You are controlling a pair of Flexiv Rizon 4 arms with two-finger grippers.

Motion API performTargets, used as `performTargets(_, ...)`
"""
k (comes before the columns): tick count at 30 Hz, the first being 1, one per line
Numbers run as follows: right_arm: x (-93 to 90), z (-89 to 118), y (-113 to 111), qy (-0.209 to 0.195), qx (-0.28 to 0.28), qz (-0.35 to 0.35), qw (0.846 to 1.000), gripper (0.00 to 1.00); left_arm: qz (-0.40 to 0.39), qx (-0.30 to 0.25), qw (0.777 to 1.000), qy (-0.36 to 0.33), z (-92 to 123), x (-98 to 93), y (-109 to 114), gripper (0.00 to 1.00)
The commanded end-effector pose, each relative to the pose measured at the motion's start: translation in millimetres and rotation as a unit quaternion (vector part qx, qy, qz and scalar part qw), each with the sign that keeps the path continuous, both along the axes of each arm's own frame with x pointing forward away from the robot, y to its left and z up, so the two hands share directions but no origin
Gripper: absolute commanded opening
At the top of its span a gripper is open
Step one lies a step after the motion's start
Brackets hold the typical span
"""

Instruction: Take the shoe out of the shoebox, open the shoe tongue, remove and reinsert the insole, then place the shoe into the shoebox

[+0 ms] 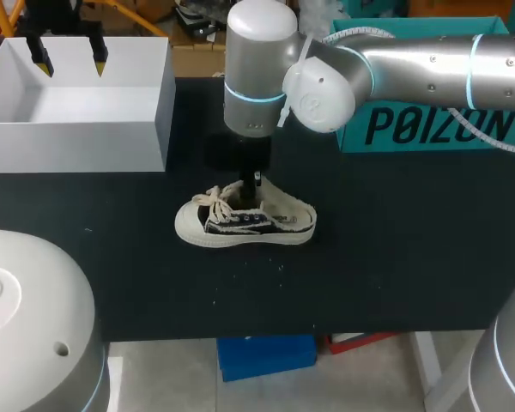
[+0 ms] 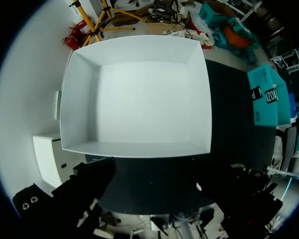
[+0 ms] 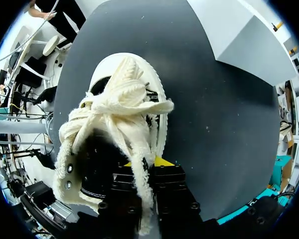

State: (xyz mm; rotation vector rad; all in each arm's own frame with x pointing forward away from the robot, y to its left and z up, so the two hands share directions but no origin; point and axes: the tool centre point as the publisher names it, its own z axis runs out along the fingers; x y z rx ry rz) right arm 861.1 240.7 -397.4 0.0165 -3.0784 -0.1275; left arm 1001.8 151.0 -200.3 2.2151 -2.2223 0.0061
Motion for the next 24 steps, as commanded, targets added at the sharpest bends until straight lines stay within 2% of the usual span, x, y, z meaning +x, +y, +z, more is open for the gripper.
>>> performTargets(1, 3.9, 4, 2, 0.003, -0.005, -0.004, 1.000, 1.00, 0.001, 0.002, 1.000, 0.001, 0, -0.5, -1, 1.00)
performTargets(11, 5.4, 58, -7, -0.023, 0.022, 0.012, 0.999, 1.00, 0.001, 0.002, 1.000, 0.001, 0, -0.5, -1, 1.00)
performTargets(17, -1.1, 91, -4, -0.040, 0.097, 0.064, 0.992, 1.00, 0.001, 0.002, 1.000, 0.001, 0, -0.5, -1, 1.00)
performTargets(24, -10.9, 106, -6, -0.019, 0.201, 0.121, 0.972, 1.00, 0.001, 0.002, 1.000, 0.001, 0, -0.5, -1, 1.00)
